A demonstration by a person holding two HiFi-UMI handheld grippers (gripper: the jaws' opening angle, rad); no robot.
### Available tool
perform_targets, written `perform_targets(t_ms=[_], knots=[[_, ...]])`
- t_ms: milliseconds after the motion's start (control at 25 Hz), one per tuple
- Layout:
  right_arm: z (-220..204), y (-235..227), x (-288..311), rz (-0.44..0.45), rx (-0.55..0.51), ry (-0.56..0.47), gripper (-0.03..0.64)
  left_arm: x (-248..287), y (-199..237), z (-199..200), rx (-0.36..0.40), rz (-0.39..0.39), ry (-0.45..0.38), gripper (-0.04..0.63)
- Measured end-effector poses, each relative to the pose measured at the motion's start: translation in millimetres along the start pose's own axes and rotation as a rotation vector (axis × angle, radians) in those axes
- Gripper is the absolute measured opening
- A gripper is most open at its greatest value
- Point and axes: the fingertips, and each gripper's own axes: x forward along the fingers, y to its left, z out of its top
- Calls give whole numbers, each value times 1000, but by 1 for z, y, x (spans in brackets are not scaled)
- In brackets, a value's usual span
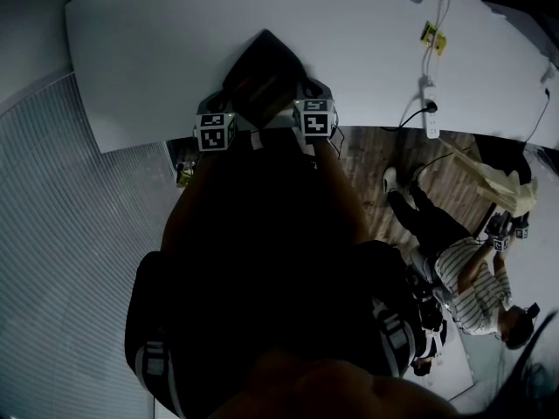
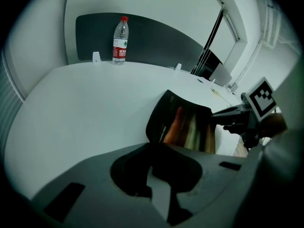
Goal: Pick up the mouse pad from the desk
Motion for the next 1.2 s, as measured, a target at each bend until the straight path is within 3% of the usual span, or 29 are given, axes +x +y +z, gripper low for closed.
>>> perform_targets(t_ms=[1200], knots=[[28, -8, -40, -35, 7, -151, 32, -32, -25, 57, 86, -38, -174, 31]])
